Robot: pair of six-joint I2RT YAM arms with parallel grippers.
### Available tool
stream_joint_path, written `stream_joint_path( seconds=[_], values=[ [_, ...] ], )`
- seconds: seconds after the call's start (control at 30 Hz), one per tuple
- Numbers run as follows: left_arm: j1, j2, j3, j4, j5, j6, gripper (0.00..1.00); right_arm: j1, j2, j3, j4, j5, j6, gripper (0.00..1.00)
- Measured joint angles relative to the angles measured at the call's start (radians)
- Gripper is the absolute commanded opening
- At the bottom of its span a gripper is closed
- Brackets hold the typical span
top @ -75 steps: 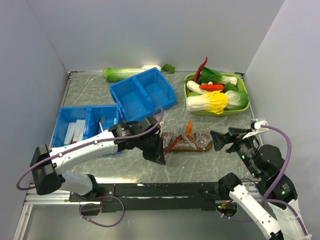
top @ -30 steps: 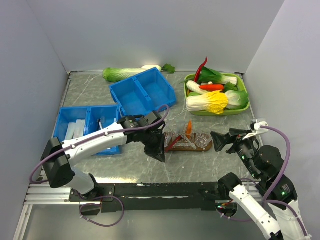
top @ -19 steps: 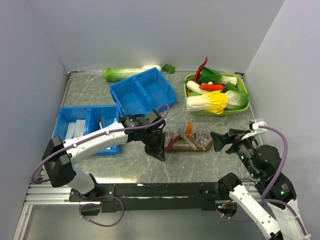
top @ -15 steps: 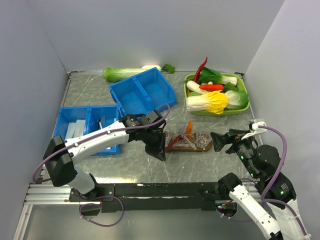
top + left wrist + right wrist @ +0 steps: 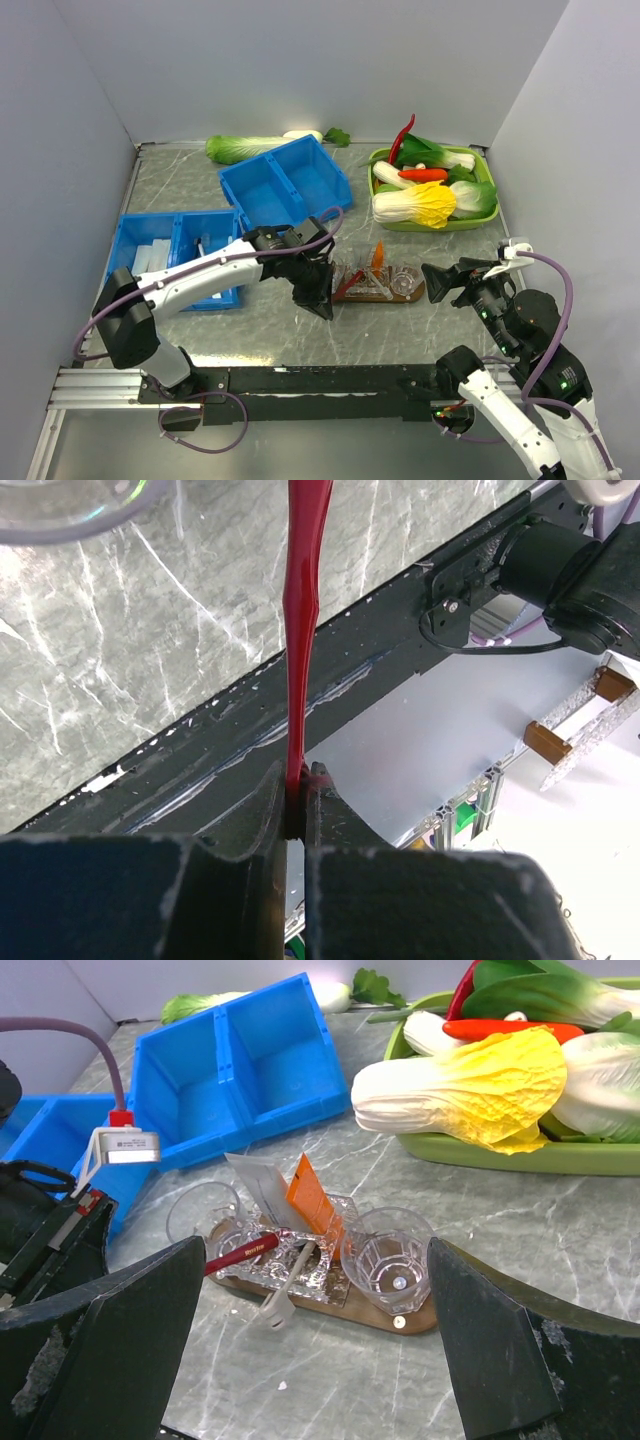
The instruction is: Prepare toiletry sets of a toothbrush and toothpaste on the tray
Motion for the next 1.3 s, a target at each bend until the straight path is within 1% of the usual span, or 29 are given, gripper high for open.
stream_joint_path(
  seconds=[0.87, 1.3],
  values=[
    [0.024, 0.071, 0.062, -0.011, 0.004, 0.012, 0.01, 0.0, 0.0, -0.018, 0.001, 0.018, -0.023, 0.99],
    [0.025, 0.093, 0.081, -0.012, -0.007, -0.007, 0.01, 0.0, -0.016, -0.031, 0.004, 0.022, -0.031, 1.0]
  ],
)
